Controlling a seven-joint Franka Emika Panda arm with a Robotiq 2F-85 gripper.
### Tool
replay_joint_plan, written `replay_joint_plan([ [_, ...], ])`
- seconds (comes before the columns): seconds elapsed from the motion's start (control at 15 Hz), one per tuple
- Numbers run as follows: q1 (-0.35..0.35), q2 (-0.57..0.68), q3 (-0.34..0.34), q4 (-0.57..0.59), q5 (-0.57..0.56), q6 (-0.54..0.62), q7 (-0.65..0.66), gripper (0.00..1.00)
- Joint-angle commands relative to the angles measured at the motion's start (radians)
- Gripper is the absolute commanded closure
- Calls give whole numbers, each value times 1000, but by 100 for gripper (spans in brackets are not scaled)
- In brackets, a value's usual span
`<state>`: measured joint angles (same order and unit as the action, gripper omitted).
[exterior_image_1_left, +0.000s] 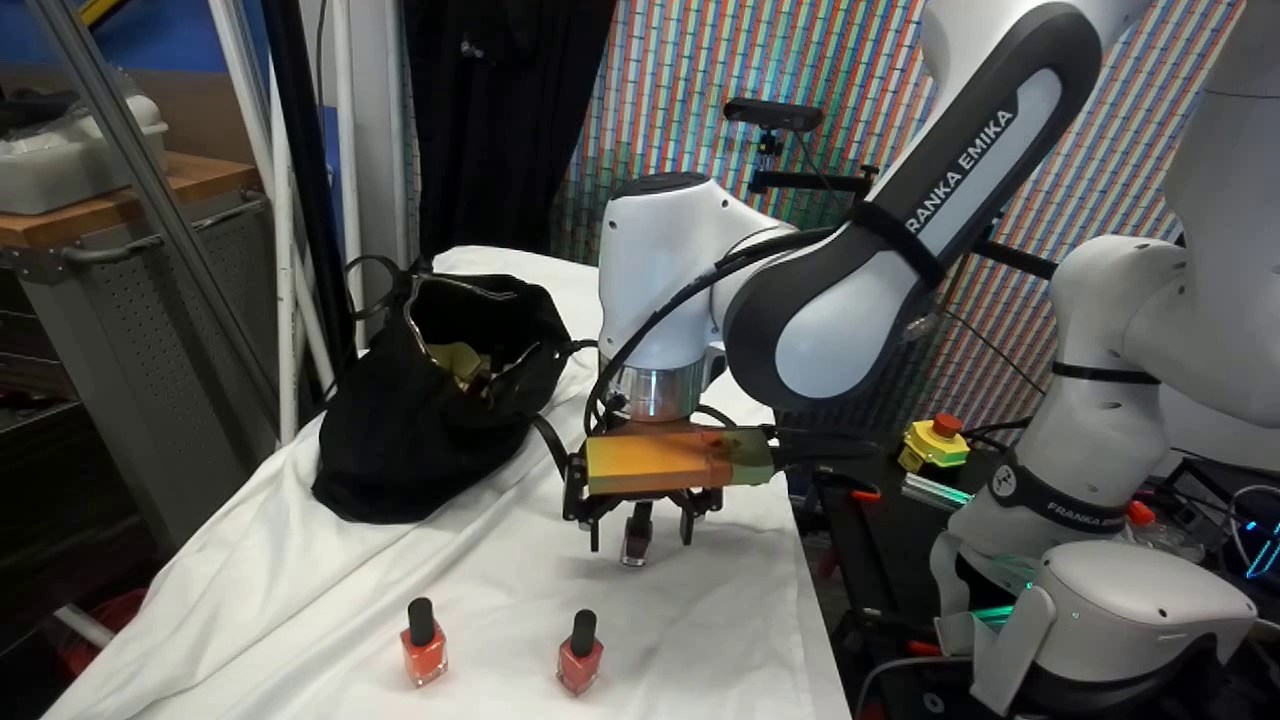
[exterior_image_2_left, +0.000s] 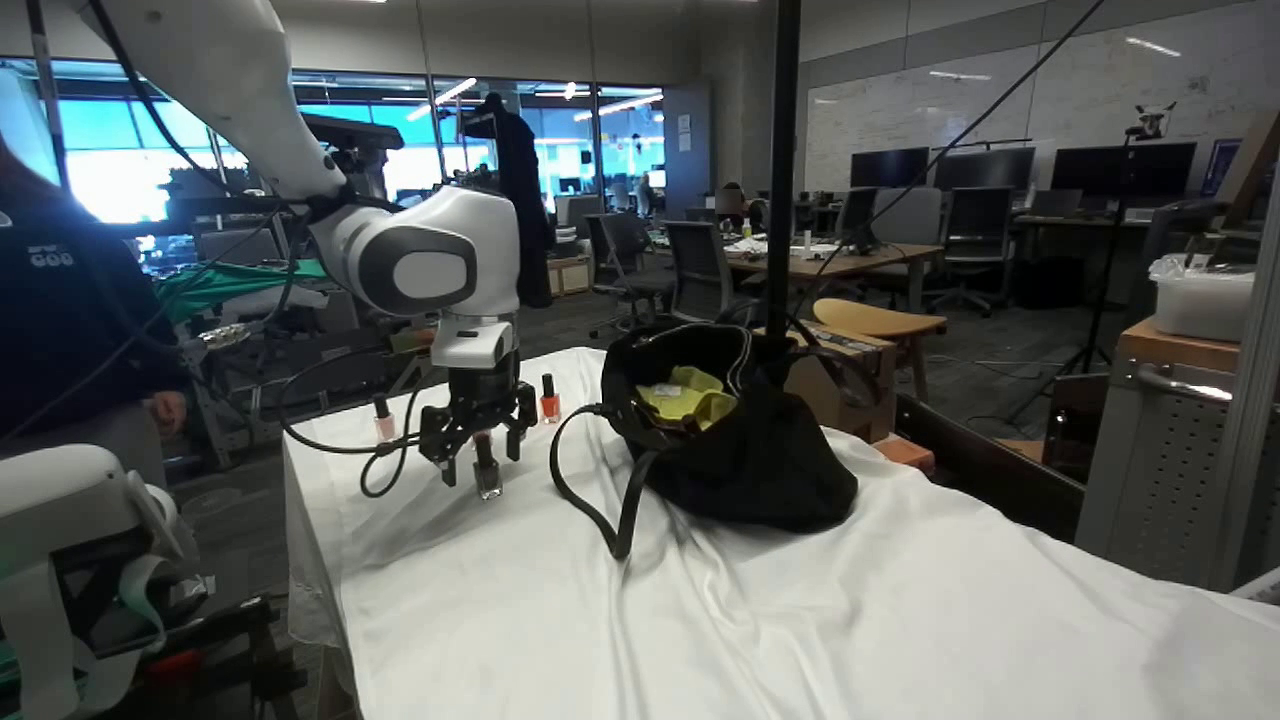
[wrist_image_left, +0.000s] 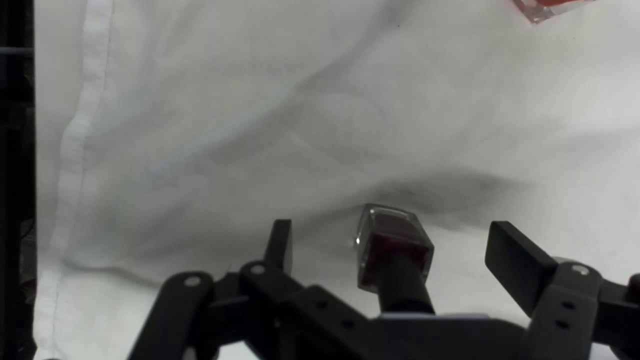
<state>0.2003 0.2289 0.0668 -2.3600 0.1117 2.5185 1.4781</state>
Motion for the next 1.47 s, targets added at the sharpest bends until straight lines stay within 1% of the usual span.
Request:
replay_joint_plan([
  [0.0, -1, -20, 0, -22, 2, -1, 15, 0],
  [0.67, -11, 3, 3, -17, 12, 6, -9, 0],
  [0.87, -19, 15, 12, -19, 44, 30, -35, 0],
  [1.2, -23, 17, 15, -22, 95, 35, -58, 0],
  [1.27, -22, 17, 13, -22, 97, 34, -57, 22],
  [1.33, -22, 18, 11, -22, 98, 35, -57, 26],
  [1.4, -22, 20, 10, -20, 96, 32, -55, 33],
])
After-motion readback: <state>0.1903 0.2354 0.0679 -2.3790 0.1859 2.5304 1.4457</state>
